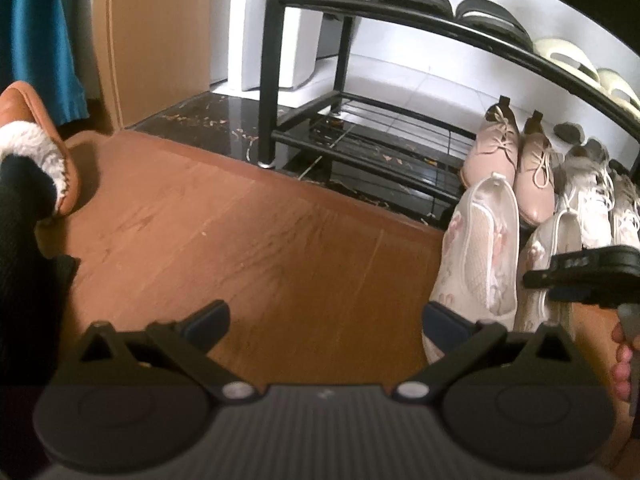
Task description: Organize scattered shoes
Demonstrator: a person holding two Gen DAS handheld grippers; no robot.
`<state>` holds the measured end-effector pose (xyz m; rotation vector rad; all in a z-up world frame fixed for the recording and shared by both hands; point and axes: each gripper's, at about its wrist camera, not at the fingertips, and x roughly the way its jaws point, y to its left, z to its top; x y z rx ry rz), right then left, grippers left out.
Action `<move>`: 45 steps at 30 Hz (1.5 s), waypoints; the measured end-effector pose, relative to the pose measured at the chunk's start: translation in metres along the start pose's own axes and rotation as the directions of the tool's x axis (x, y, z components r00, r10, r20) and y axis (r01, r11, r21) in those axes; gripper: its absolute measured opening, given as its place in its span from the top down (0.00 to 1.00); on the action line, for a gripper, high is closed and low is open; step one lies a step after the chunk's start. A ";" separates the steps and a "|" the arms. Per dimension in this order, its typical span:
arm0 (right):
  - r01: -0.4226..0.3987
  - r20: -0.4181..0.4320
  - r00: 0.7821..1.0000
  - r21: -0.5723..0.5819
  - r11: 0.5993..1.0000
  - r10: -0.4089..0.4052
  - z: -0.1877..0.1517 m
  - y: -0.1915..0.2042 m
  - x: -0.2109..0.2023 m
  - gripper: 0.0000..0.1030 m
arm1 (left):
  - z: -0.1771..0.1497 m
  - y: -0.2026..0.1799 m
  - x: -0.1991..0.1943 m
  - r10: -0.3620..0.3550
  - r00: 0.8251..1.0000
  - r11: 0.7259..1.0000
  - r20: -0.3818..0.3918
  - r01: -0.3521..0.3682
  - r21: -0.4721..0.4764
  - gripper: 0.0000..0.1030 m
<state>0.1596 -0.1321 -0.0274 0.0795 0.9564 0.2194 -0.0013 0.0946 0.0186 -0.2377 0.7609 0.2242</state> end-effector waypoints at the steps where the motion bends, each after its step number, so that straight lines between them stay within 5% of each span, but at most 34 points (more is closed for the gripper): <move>1: 0.006 0.005 1.000 -0.030 1.000 -0.006 -0.001 0.004 0.000 0.66 | 0.000 0.000 0.000 0.000 1.000 1.000 -0.001 0.000 -0.001 0.01; 3: -0.004 0.018 1.000 -0.060 0.998 0.005 -0.002 0.008 -0.002 0.89 | 0.001 0.001 0.001 -0.001 1.000 1.000 -0.003 0.001 -0.007 0.01; 17: -0.023 0.097 0.995 0.033 0.999 0.020 0.014 0.016 0.003 0.89 | 0.000 0.002 0.001 -0.002 1.000 1.000 -0.007 0.002 -0.002 0.01; 20: -0.002 0.092 0.996 0.049 0.999 -0.003 0.019 0.013 0.002 0.76 | 0.000 0.003 0.002 0.000 1.000 1.000 -0.010 -0.001 -0.013 0.01; 22: 0.020 0.133 0.991 0.070 0.997 -0.029 0.022 0.009 -0.003 0.49 | 0.000 0.004 0.003 -0.001 1.000 1.000 -0.014 0.001 -0.024 0.01; 27: 0.019 0.205 0.978 0.104 0.994 -0.040 0.031 0.007 -0.007 0.43 | 0.002 0.002 0.004 -0.002 1.000 1.000 -0.010 0.002 -0.014 0.01; 30: -0.011 0.232 0.972 0.125 0.992 -0.018 0.035 0.007 -0.006 0.24 | 0.000 0.003 0.005 0.000 1.000 1.000 -0.014 0.000 -0.017 0.01; 32: 0.000 0.216 0.976 0.108 0.994 -0.023 0.037 0.011 0.002 0.25 | 0.000 0.004 0.008 -0.001 1.000 1.000 -0.026 0.000 -0.024 0.01; 38: 0.118 0.194 0.974 -0.009 0.993 -0.114 0.047 0.035 0.035 0.38 | 0.000 0.003 0.012 0.004 0.999 1.000 -0.038 -0.005 -0.023 0.01; 41: 0.158 0.205 0.967 -0.003 0.987 -0.154 0.048 0.042 0.039 0.59 | 0.000 0.004 0.014 0.007 0.999 1.000 -0.043 -0.008 -0.023 0.01; 42: 0.139 0.211 0.968 -0.002 0.990 -0.136 0.047 0.042 0.038 0.85 | 0.000 0.004 0.015 0.007 0.999 1.000 -0.046 -0.008 -0.025 0.01; 45: 0.125 0.249 0.963 -0.056 0.991 -0.107 0.042 0.052 0.034 0.91 | 0.001 0.004 0.016 0.004 0.999 0.999 -0.051 -0.005 -0.034 0.01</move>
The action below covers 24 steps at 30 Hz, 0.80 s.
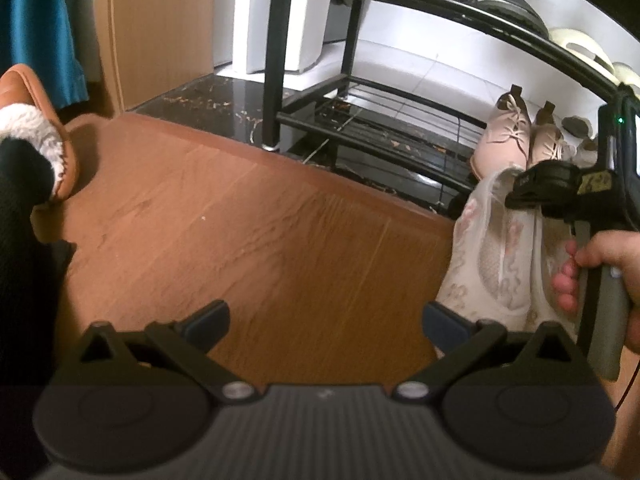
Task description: Organize scattered shoes
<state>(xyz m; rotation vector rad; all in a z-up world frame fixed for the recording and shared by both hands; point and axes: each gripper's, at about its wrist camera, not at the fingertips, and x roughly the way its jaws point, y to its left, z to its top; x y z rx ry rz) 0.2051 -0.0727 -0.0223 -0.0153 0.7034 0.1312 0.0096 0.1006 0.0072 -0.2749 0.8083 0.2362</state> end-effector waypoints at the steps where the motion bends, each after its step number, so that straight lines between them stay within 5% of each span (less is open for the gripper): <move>1: -0.005 0.020 1.000 -0.033 0.999 0.005 -0.001 0.004 -0.002 0.91 | 0.000 0.000 0.000 -0.001 1.000 1.000 0.000 0.001 -0.001 0.01; 7: -0.081 -0.013 0.997 0.004 0.997 0.081 0.004 -0.003 0.003 0.86 | -0.001 -0.001 -0.001 0.001 1.000 1.000 0.005 -0.001 0.007 0.01; 8: -0.103 -0.033 0.994 0.018 0.994 0.104 0.007 -0.006 0.003 0.80 | -0.001 0.000 -0.001 0.003 1.000 1.000 0.005 -0.003 0.006 0.01; 10: -0.140 -0.060 0.988 0.027 0.990 0.141 0.011 -0.012 -0.002 0.51 | 0.000 0.000 -0.001 0.003 1.000 1.000 0.006 -0.003 0.000 0.01; 12: -0.186 -0.050 0.981 0.019 0.982 0.187 0.014 -0.020 -0.016 0.42 | 0.000 0.001 -0.001 0.001 1.000 1.000 0.007 -0.001 -0.009 0.01; 15: -0.253 -0.062 0.966 -0.033 0.967 0.251 0.017 -0.034 -0.044 0.41 | 0.001 0.000 -0.002 -0.006 1.000 1.000 0.011 0.007 -0.017 0.01; 19: -0.188 -0.036 0.982 -0.082 0.979 0.185 0.005 -0.053 -0.072 0.25 | 0.002 -0.002 -0.005 -0.019 1.000 1.000 0.020 0.019 -0.010 0.01; 24: -0.144 -0.106 0.983 0.063 0.988 0.150 -0.032 -0.092 -0.083 0.13 | 0.000 -0.006 -0.009 -0.027 0.999 0.999 0.035 0.026 0.020 0.01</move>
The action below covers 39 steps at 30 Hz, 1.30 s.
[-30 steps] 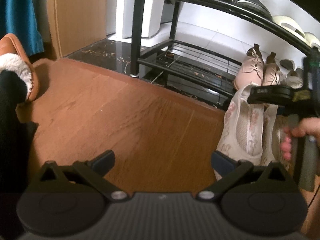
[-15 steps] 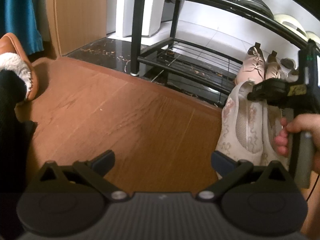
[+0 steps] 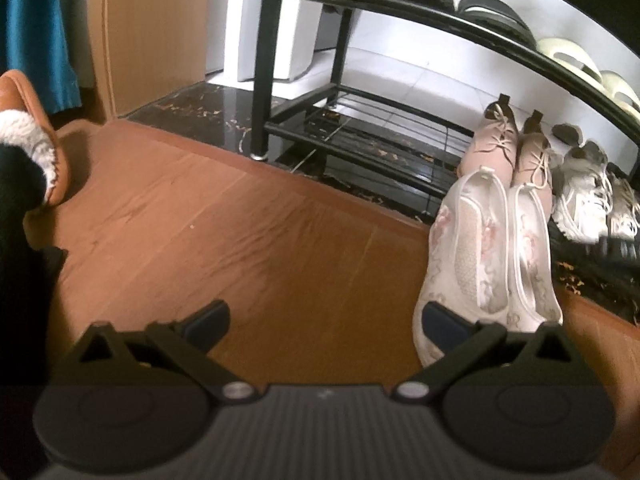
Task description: Organize scattered shoes
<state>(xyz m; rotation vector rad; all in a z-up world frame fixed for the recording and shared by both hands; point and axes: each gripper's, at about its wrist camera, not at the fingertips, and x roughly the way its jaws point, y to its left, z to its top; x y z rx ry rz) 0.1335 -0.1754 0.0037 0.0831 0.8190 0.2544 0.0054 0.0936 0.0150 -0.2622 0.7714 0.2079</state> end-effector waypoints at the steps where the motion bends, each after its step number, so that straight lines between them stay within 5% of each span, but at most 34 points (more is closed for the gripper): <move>1: -0.002 -0.034 0.999 0.008 1.000 0.002 -0.006 -0.004 0.003 0.13 | -0.001 0.000 -0.001 0.000 1.000 1.000 0.003 0.000 0.002 0.01; 3: 0.000 -0.120 0.993 -0.022 1.000 -0.003 -0.025 -0.006 0.010 0.13 | -0.001 0.001 -0.002 0.002 1.000 1.000 0.006 -0.002 0.003 0.01; 7: 0.016 -0.141 0.989 -0.133 0.991 -0.035 -0.045 0.001 0.016 0.18 | -0.002 0.001 -0.002 0.019 1.000 1.000 0.009 -0.020 0.009 0.01; 9: -0.008 -0.171 0.985 -0.094 0.996 -0.008 -0.047 0.003 0.020 0.32 | -0.003 0.000 -0.001 0.028 1.000 0.999 0.009 -0.028 0.016 0.01; 16: 0.016 -0.173 0.985 0.030 0.999 -0.010 -0.054 0.020 0.018 0.41 | -0.002 0.000 -0.001 0.024 1.000 1.000 0.005 -0.024 0.012 0.01; 26: 0.028 -0.192 0.981 0.091 0.995 -0.010 -0.053 0.024 0.025 0.40 | -0.001 0.004 -0.003 0.021 1.000 1.000 0.010 -0.021 -0.004 0.01; 29: 0.129 -0.184 0.976 0.077 0.989 -0.113 -0.043 0.033 0.019 0.30 | -0.001 0.005 -0.004 0.024 1.000 1.000 0.010 -0.024 -0.004 0.01; 30: 0.158 -0.178 0.973 0.068 0.985 -0.144 -0.040 0.036 0.017 0.20 | -0.001 0.005 -0.004 0.024 1.000 1.000 0.011 -0.024 -0.006 0.01; 31: 0.183 -0.145 0.974 0.051 0.982 -0.174 -0.037 0.040 0.013 0.17 | -0.001 0.006 -0.004 0.022 1.000 1.000 0.012 -0.022 -0.011 0.01; 34: 0.212 0.159 0.966 -0.050 0.976 -0.202 -0.017 0.071 -0.011 0.14 | 0.000 0.006 -0.006 0.023 0.999 1.000 0.028 -0.022 -0.020 0.01; 36: 0.175 0.222 0.964 -0.128 0.976 -0.144 -0.009 0.086 -0.008 0.11 | 0.001 0.005 -0.004 0.030 0.999 0.999 0.026 -0.029 -0.017 0.01; 39: 0.135 0.203 0.975 -0.197 0.971 -0.095 -0.002 0.100 0.018 0.15 | 0.001 0.004 0.002 0.040 0.999 0.999 0.006 -0.039 -0.019 0.01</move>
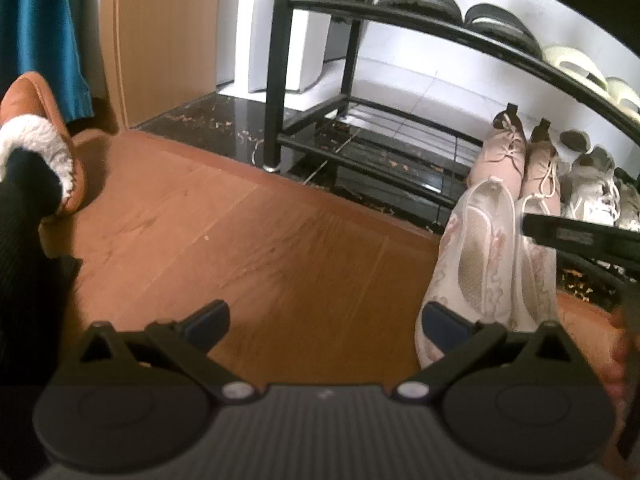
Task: Organize scattered shoes
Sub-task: 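Lift the canvas shoe pair with the right tool toward the rack shelf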
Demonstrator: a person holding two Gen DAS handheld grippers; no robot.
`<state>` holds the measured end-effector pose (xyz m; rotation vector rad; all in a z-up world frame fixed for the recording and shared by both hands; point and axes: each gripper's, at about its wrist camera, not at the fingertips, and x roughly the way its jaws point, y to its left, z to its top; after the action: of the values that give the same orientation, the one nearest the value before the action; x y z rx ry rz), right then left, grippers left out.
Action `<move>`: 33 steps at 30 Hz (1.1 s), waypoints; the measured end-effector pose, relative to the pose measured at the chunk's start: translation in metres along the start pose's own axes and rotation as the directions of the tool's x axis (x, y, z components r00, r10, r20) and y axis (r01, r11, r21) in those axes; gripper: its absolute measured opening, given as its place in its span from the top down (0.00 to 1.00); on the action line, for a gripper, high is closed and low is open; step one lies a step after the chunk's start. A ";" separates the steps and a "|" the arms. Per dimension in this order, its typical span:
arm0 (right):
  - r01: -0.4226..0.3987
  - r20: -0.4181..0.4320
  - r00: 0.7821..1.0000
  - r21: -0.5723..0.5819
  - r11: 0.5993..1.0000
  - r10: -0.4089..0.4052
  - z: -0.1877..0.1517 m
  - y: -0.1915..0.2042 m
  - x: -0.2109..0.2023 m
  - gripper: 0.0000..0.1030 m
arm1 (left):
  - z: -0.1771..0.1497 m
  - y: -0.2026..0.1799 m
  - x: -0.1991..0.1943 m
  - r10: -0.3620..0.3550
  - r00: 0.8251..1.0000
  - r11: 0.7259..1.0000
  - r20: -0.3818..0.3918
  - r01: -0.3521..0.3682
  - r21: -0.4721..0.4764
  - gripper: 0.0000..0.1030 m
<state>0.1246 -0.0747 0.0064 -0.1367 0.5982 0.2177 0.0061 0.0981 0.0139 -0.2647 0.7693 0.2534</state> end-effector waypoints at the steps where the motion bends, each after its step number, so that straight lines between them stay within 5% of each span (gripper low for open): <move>1: -0.007 0.005 1.000 -0.006 1.000 0.007 0.000 0.002 0.006 0.16 | 0.000 0.000 0.001 0.000 1.000 1.000 -0.005 0.000 -0.001 0.01; 5: 0.012 0.028 1.000 -0.014 1.000 -0.012 0.001 0.005 0.043 0.35 | -0.001 -0.004 0.007 -0.002 1.000 1.000 -0.024 0.002 0.010 0.01; 7: 0.013 0.011 1.000 0.007 1.000 -0.013 0.002 0.001 0.054 0.60 | -0.002 -0.006 0.011 -0.005 0.999 1.000 -0.041 0.005 0.015 0.01; 13: 0.010 -0.012 1.000 0.082 0.997 -0.009 0.006 -0.006 0.084 0.66 | -0.002 -0.012 0.022 -0.007 0.997 0.999 -0.072 0.009 0.032 0.01; 16: 0.052 0.006 0.999 0.046 0.998 -0.052 0.001 0.000 0.090 0.86 | -0.003 -0.013 0.025 -0.006 0.997 0.999 -0.078 0.010 0.044 0.01; 26: 0.020 0.242 0.969 0.102 0.995 -0.045 -0.001 0.029 0.034 0.90 | 0.004 -0.003 0.011 0.008 1.000 1.000 -0.010 -0.008 0.004 0.01; 33: -0.026 0.315 0.949 0.003 1.000 0.024 0.055 0.063 0.055 0.90 | 0.014 0.001 -0.008 0.028 0.995 0.999 0.099 -0.026 -0.018 0.01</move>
<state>0.1830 0.0058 0.0160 -0.0848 0.2824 0.2561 0.0091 0.1021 0.0291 -0.2560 0.6727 0.2968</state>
